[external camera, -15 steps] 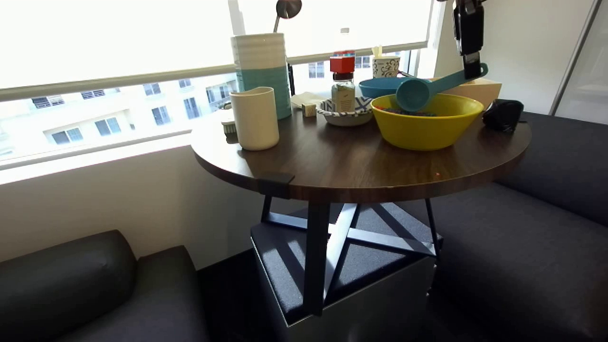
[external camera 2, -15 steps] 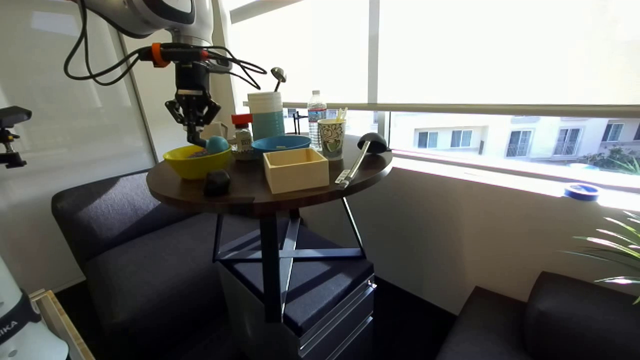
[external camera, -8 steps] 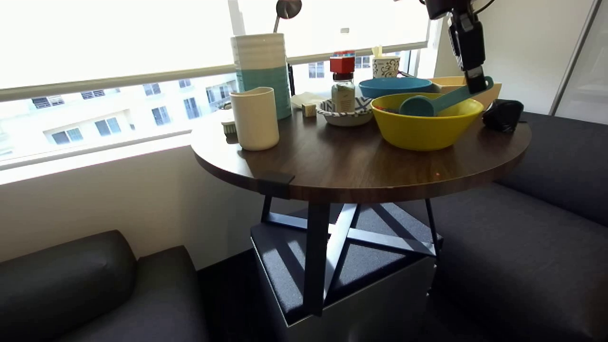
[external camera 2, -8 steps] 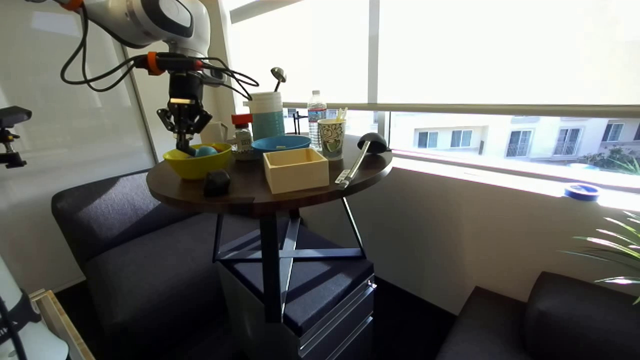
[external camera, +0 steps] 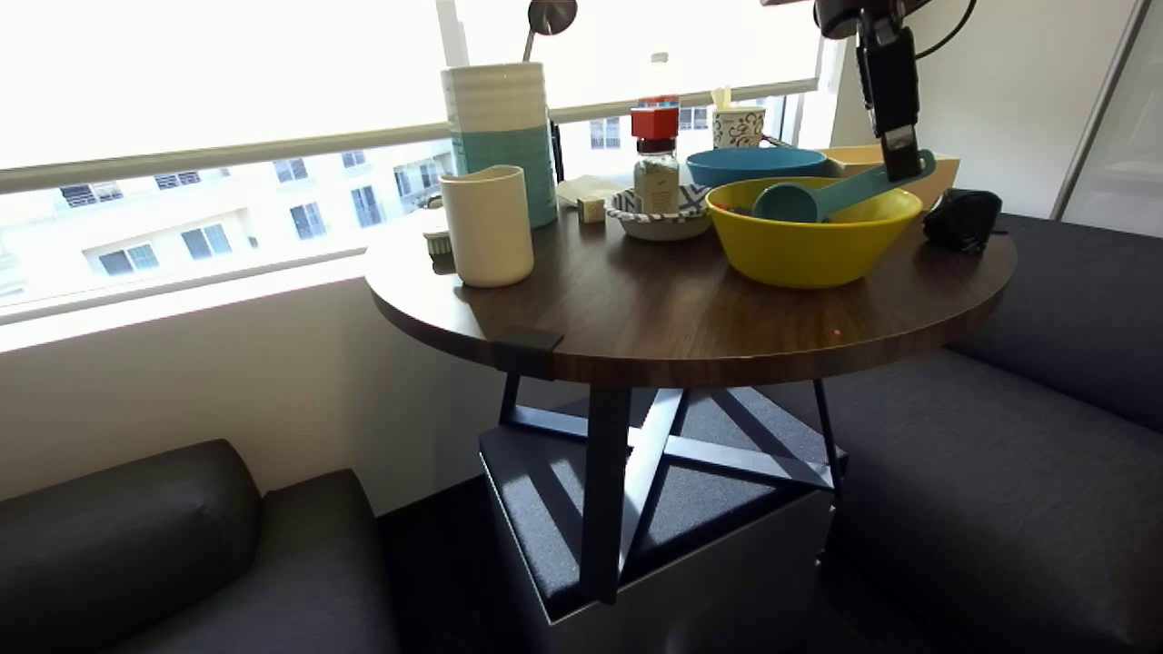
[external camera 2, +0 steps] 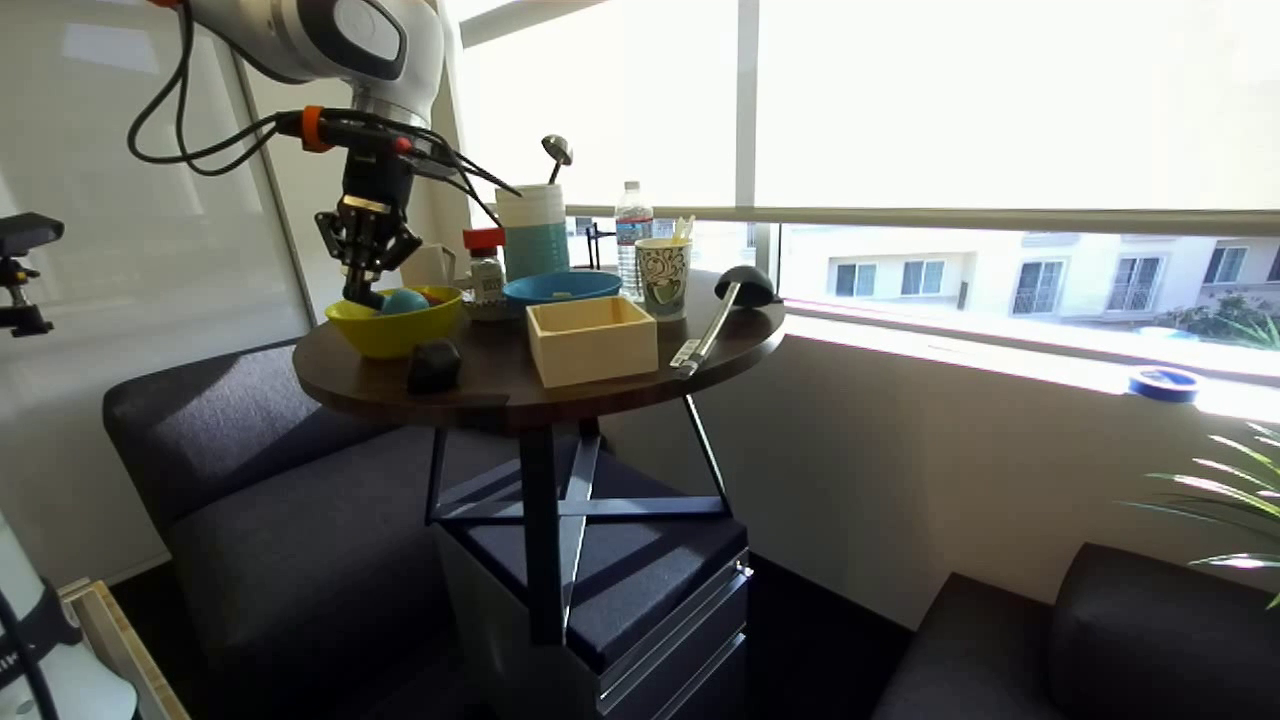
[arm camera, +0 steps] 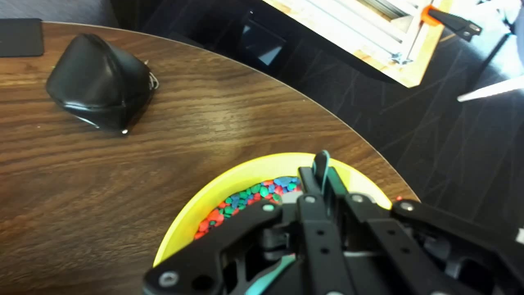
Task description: Pick up the blue scoop from the yellow bowl and use it to move a scoop of the content in the yellow bowl into the blue bowl before putting the scoop back into the yellow bowl
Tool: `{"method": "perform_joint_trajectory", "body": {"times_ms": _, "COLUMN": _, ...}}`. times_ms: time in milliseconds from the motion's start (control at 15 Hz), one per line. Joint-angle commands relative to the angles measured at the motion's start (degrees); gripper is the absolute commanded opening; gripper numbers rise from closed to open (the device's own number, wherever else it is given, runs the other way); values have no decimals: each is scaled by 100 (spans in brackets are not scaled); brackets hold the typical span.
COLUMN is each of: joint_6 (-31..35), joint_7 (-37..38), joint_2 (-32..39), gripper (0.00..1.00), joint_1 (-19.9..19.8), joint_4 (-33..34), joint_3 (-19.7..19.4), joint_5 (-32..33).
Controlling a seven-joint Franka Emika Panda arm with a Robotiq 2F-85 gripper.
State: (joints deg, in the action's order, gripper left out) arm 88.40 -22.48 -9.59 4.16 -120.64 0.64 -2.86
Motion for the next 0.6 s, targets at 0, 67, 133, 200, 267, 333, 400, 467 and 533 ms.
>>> {"method": "perform_joint_trajectory", "body": {"times_ms": 0, "joint_6": -33, "joint_7": -202, "joint_2": 86, "gripper": 2, "joint_1": -158, "joint_4": 54, "joint_3": -277, "joint_5": -916}}
{"method": "perform_joint_trajectory", "body": {"times_ms": 67, "joint_6": -4, "joint_7": -207, "joint_2": 82, "gripper": 2, "joint_1": -200, "joint_4": 26, "joint_3": -337, "joint_5": -1088}}
{"method": "perform_joint_trajectory", "body": {"times_ms": 133, "joint_6": -7, "joint_7": -236, "joint_2": 77, "gripper": 2, "joint_1": -241, "joint_4": 15, "joint_3": -397, "joint_5": -1287}}
{"method": "perform_joint_trajectory", "body": {"times_ms": 200, "joint_6": 10, "joint_7": -261, "joint_2": 65, "gripper": 2, "joint_1": -295, "joint_4": -46, "joint_3": -464, "joint_5": -1489}}
{"method": "perform_joint_trajectory", "body": {"times_ms": 267, "joint_6": 20, "joint_7": -272, "joint_2": 54, "gripper": 2, "joint_1": -340, "joint_4": -80, "joint_3": -519, "joint_5": -1662}}
{"method": "perform_joint_trajectory", "body": {"times_ms": 333, "joint_6": 47, "joint_7": -311, "joint_2": 24, "gripper": 2, "joint_1": -388, "joint_4": -163, "joint_3": -580, "joint_5": -1849}}
{"method": "perform_joint_trajectory", "body": {"times_ms": 400, "joint_6": 36, "joint_7": -382, "joint_2": -6, "gripper": 2, "joint_1": -438, "joint_4": -220, "joint_3": -654, "joint_5": -2101}}
{"method": "perform_joint_trajectory", "body": {"times_ms": 467, "joint_6": 32, "joint_7": -473, "joint_2": -50, "gripper": 2, "joint_1": -493, "joint_4": -295, "joint_3": -730, "joint_5": -2355}}
{"method": "perform_joint_trajectory", "body": {"times_ms": 533, "joint_6": 38, "joint_7": -524, "joint_2": -91, "gripper": 2, "joint_1": -549, "joint_4": -370, "joint_3": -795, "joint_5": -2530}}
